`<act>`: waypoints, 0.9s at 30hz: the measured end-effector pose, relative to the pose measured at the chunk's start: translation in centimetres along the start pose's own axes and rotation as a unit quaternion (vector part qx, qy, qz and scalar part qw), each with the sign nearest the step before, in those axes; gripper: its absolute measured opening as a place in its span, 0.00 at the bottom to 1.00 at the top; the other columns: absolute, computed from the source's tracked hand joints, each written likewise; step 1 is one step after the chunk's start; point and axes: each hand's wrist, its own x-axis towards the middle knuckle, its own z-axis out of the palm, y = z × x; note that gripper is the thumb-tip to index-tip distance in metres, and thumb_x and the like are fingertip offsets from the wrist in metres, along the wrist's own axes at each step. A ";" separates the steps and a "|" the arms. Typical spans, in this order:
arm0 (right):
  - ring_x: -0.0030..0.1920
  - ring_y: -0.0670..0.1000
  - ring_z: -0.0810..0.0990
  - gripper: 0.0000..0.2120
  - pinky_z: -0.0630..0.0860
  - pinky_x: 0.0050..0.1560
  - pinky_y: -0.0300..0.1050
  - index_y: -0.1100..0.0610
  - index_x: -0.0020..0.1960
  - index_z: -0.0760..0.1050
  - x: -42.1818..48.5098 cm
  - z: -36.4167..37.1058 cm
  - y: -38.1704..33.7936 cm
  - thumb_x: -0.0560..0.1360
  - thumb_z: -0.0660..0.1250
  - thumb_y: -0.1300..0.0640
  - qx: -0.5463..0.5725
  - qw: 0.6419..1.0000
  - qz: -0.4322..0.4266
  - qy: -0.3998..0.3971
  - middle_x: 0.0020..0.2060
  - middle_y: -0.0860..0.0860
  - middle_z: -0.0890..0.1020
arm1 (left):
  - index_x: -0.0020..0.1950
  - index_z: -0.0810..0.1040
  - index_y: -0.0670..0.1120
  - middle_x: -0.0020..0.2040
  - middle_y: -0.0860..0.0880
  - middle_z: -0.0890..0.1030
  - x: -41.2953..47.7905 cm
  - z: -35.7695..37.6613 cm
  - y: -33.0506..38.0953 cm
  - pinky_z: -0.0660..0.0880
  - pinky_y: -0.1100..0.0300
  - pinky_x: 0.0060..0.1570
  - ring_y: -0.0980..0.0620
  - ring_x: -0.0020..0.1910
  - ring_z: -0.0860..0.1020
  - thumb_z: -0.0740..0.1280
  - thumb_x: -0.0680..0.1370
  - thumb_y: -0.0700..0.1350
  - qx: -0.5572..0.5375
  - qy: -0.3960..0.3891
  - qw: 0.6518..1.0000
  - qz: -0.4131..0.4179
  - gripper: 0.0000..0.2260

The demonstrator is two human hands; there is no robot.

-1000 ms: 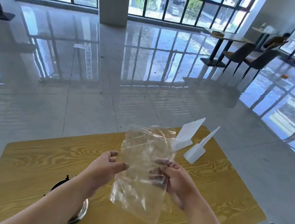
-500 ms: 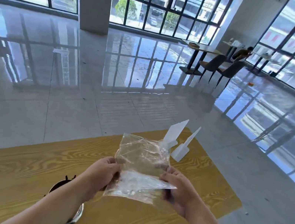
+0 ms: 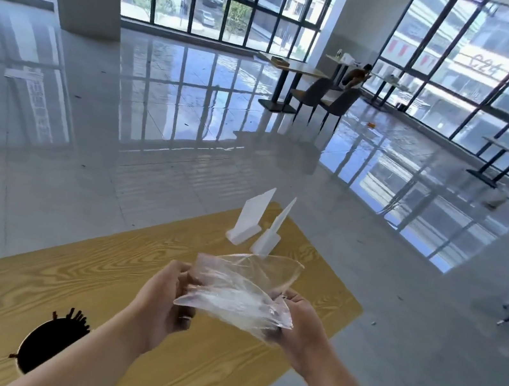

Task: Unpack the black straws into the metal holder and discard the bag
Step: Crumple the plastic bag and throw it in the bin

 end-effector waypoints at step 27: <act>0.27 0.50 0.70 0.05 0.71 0.28 0.45 0.54 0.39 0.72 6.5 -15.5 3.1 0.69 0.63 0.63 -0.070 0.971 -0.010 0.229 0.29 0.49 0.73 | 0.44 0.70 0.57 0.45 0.64 0.74 8.8 20.2 -5.0 0.64 0.68 0.30 0.62 0.36 0.75 0.71 0.76 0.40 0.565 0.092 0.730 0.375 0.14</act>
